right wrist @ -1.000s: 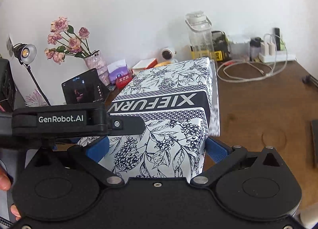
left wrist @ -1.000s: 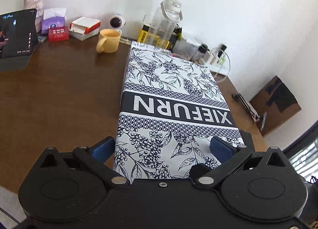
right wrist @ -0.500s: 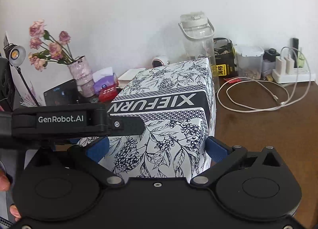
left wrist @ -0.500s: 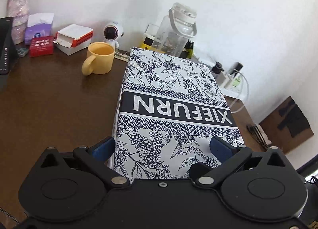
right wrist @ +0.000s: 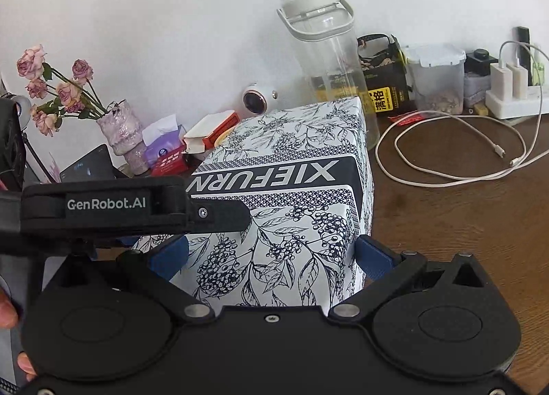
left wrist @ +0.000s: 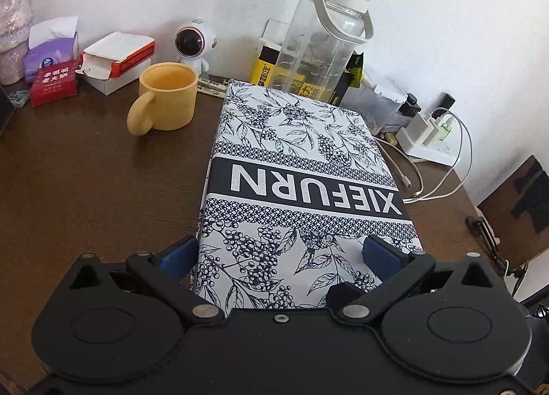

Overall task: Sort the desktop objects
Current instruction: 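Carry the lid with both tools over the open floral box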

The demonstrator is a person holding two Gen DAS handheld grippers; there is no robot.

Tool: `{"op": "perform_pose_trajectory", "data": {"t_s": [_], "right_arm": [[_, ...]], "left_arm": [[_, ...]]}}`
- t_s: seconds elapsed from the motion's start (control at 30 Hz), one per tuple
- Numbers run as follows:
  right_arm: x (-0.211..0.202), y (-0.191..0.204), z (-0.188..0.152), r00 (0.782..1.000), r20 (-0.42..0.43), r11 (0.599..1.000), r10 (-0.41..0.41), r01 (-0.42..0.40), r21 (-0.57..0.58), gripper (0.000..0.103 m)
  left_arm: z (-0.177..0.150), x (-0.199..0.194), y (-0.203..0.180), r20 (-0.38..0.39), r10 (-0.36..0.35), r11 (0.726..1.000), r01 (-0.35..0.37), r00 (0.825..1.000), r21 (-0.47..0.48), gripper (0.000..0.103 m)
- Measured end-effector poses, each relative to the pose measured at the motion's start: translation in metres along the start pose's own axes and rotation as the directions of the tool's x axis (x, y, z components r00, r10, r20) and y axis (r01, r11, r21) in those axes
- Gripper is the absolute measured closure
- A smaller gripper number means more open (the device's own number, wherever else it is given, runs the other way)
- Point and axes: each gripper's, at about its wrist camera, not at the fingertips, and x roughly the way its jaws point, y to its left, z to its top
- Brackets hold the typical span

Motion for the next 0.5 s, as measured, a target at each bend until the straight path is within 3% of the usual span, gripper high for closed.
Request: {"op": "perform_pose_trajectory", "data": {"t_s": [0.5], "right_arm": [[0.022,-0.012,0.001,0.998,-0.059,0.998,0.014,-0.01,0.065,0.003]], "left_arm": [[0.009,0.02,0.005,-0.063,0.042,0.999,-0.042,0.997,-0.005,0.001]]}}
